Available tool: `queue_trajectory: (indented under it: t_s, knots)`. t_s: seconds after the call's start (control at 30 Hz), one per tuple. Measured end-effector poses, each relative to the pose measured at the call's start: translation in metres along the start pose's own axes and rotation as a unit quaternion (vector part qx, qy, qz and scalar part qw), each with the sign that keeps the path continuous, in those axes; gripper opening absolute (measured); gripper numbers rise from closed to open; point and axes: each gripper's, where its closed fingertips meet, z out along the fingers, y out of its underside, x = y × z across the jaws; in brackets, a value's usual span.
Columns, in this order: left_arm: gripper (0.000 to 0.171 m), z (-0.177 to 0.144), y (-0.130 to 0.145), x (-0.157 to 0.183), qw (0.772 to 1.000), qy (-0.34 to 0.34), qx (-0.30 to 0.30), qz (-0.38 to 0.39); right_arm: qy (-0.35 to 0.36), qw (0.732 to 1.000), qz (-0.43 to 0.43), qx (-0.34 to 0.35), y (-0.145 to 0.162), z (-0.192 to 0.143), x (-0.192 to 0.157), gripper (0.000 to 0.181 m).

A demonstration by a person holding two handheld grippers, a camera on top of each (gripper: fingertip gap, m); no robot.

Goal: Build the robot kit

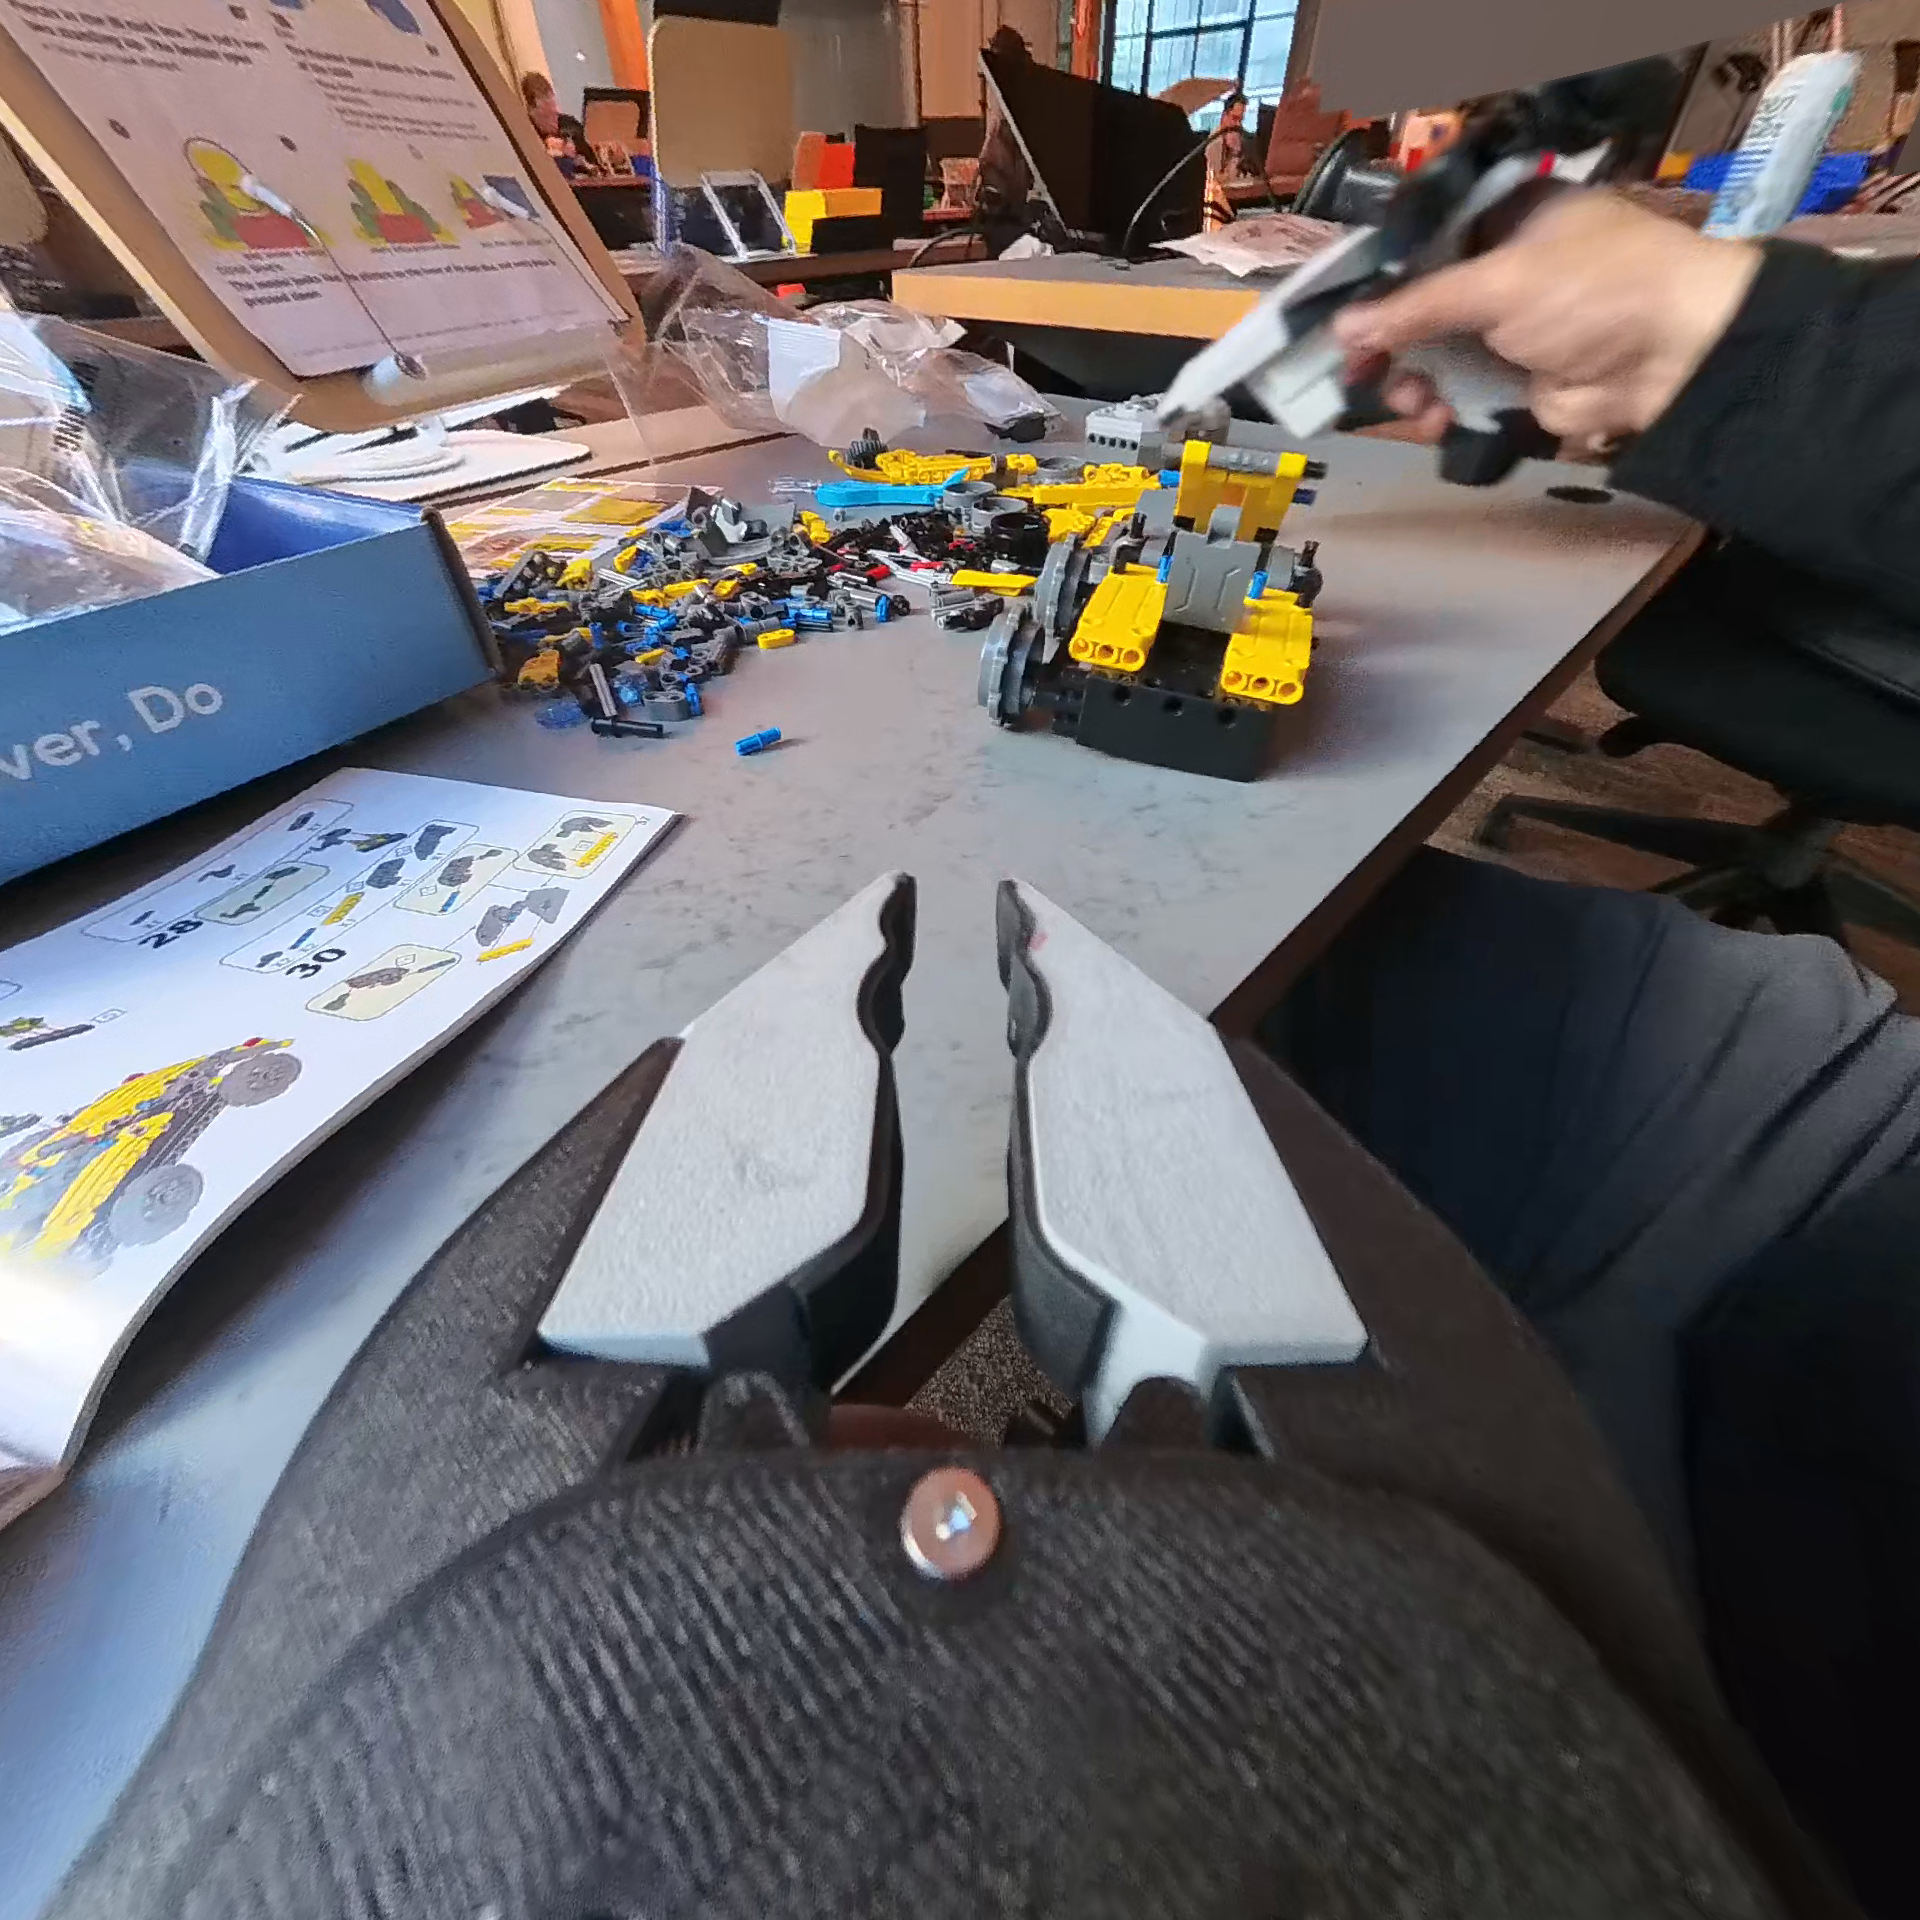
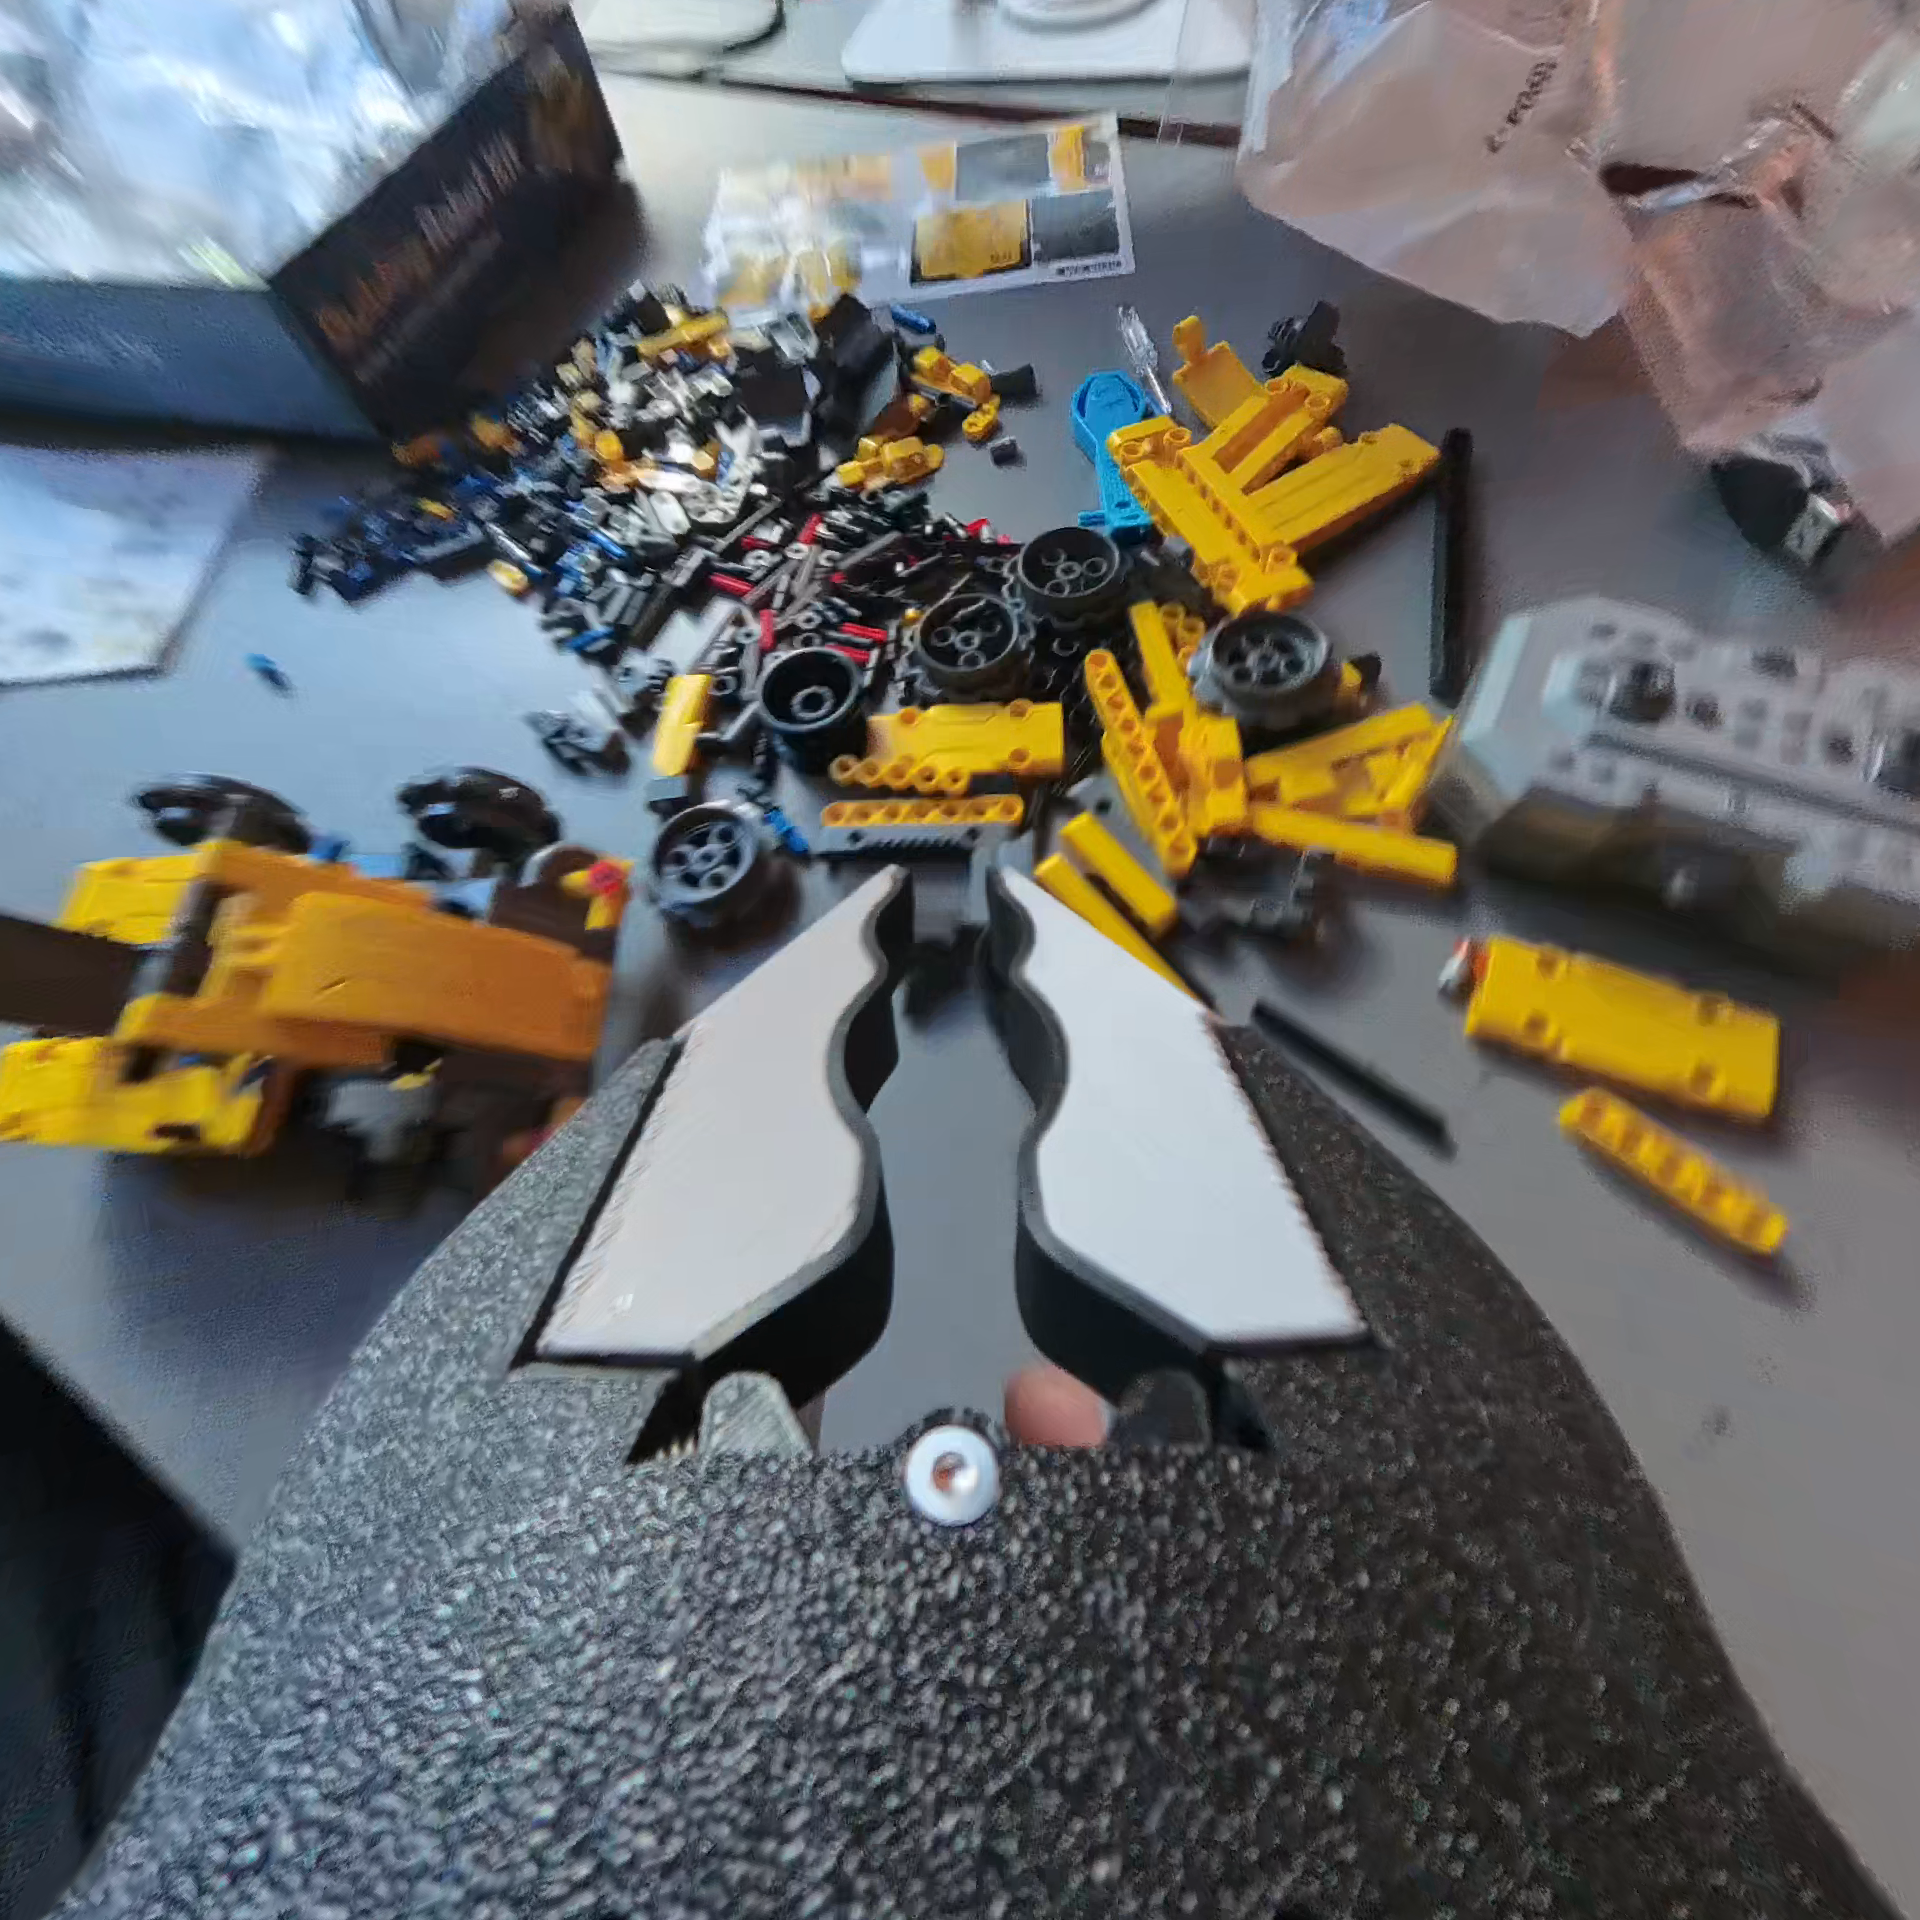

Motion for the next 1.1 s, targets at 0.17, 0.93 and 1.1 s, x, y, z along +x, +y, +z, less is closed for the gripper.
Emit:
queue_trajectory:
  t_s: [0.17,0.93,1.1]
  knots:
    - [0.012,-0.001,0.0,-0.002,1.0,0.002,0.0,-0.004,-0.006,0.992,-0.069,-0.101,-0.023,0.066,0.014,0.005]
    - [0.012,-0.015,-0.006,-0.011,0.998,0.011,0.017,-0.053,-0.02,0.96,-0.097,-0.263,-0.008,0.091,0.035,0.021]
    - [0.012,-0.013,-0.004,-0.011,0.999,0.01,0.013,-0.051,-0.044,0.956,-0.105,-0.269,-0.005,0.095,0.028,0.012]
